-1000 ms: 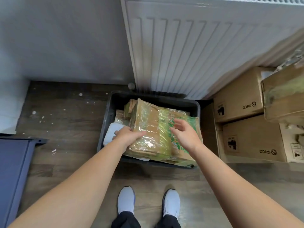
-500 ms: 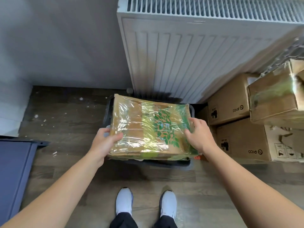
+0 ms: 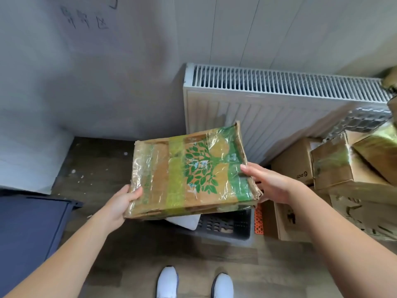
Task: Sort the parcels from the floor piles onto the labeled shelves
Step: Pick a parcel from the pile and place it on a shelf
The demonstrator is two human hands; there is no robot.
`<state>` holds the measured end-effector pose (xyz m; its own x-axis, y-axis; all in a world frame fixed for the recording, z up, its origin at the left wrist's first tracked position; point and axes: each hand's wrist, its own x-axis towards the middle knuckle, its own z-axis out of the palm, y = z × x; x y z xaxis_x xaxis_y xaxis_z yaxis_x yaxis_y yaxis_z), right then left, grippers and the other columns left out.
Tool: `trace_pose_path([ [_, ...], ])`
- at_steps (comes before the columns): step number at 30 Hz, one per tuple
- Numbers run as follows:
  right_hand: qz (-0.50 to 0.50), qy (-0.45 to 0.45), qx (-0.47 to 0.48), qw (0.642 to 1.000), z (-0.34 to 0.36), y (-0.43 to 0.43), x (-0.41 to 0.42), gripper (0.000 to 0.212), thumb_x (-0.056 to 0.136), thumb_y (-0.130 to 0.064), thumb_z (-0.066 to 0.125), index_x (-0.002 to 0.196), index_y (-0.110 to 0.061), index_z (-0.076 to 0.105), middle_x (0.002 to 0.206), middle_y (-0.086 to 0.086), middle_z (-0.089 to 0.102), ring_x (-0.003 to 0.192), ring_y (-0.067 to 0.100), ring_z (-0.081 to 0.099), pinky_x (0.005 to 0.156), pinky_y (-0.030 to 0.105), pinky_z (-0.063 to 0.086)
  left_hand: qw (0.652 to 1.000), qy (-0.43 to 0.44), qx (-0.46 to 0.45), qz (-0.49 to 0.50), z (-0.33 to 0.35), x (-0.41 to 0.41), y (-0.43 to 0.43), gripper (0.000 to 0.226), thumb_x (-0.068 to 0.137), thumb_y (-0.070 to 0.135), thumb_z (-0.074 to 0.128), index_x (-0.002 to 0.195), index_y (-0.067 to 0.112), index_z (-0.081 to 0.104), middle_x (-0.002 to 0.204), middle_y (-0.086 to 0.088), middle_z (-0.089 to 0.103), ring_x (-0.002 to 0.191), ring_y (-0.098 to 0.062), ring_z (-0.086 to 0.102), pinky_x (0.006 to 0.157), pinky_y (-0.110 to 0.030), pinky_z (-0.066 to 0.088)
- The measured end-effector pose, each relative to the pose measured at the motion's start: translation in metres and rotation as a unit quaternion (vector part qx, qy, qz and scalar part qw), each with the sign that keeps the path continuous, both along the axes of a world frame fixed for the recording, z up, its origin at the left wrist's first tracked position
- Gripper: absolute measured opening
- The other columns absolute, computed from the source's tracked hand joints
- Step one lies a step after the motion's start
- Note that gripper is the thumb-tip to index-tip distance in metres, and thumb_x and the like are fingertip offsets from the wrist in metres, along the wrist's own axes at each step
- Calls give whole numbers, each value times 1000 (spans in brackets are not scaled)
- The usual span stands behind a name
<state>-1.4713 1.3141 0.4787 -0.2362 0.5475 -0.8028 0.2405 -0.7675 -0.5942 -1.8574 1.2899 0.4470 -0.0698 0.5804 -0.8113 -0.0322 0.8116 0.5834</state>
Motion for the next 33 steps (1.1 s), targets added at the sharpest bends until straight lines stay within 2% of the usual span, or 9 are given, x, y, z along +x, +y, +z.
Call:
trace_pose_path([
  [2, -31, 4, 40, 999, 18, 7, -12, 59, 81, -58, 68, 133, -38, 49, 124, -6, 67, 112, 24, 66, 96, 55, 50, 1000, 22, 8, -13, 12, 2, 2, 32, 100, 22, 55, 130, 15, 52, 119, -6, 66, 108, -25, 63, 90, -41, 51],
  [4, -40, -31, 85, 995, 40, 16, -27, 52, 86, -52, 64, 132, -32, 51, 117, -5, 71, 103, 19, 70, 88, 45, 56, 985, 153, 23, -76, 23, 7, 8, 42, 98, 29, 58, 136, 15, 49, 125, -7, 61, 111, -26, 59, 95, -44, 49],
  [7, -64, -92, 142, 984, 69, 24, -52, 89, 62, -58, 75, 139, -25, 44, 118, -3, 68, 98, 17, 71, 87, 41, 58, 898, 392, 71, -189, 56, 30, 19, 56, 93, 26, 60, 145, 18, 42, 141, -13, 46, 127, -34, 45, 105, -45, 41],
  [13, 58, -311, 226, 922, 121, 29, -110, 107, 64, -71, 68, 152, -33, 19, 143, 14, 37, 129, 38, 42, 105, 53, 41, 954, 191, 176, -151, 158, 119, 44, 28, 100, 33, 47, 110, 14, 66, 120, -5, 62, 113, -24, 58, 95, -32, 45],
  [17, 85, -390, 310, 863, 151, 23, -134, 105, 69, -74, 64, 152, -27, 21, 141, 13, 40, 130, 36, 39, 103, 54, 37, 986, 57, 138, -71, 190, 138, 49, 58, 78, 55, 57, 116, 12, 66, 110, -4, 71, 103, -23, 66, 98, -45, 50],
  [21, 40, -290, 339, 894, 166, 32, -130, 100, 72, -57, 76, 148, -11, 32, 134, 14, 50, 121, 28, 53, 99, 40, 48, 989, 18, 150, 8, 201, 123, 45, 54, 75, 43, 68, 119, 13, 63, 104, -6, 72, 94, -24, 71, 86, -45, 58],
  [25, 6, -198, 324, 925, 186, 40, -124, 46, 78, -33, 78, 118, -12, 67, 103, 3, 73, 85, 14, 70, 78, 33, 59, 987, -17, 154, 34, 211, 114, 49, 59, 81, 31, 76, 128, 17, 44, 114, -6, 65, 98, -23, 68, 73, -37, 59],
  [29, 13, -187, 335, 923, 209, 51, -121, 30, 87, -20, 67, 113, -7, 71, 101, 6, 74, 89, 19, 71, 82, 36, 59, 984, 47, 159, -66, 219, 110, 58, 116, 29, 78, 85, 128, 23, 57, 117, 0, 70, 100, -20, 70, 88, -41, 57],
  [33, -40, -34, 284, 957, 223, 50, -125, 32, 100, -17, 47, 110, 6, 67, 92, 6, 65, 80, 16, 61, 68, 26, 53, 990, 63, 97, -86, 245, 107, 59, 85, 51, 79, 76, 107, 16, 65, 106, -5, 70, 96, -25, 68, 90, -40, 55],
])
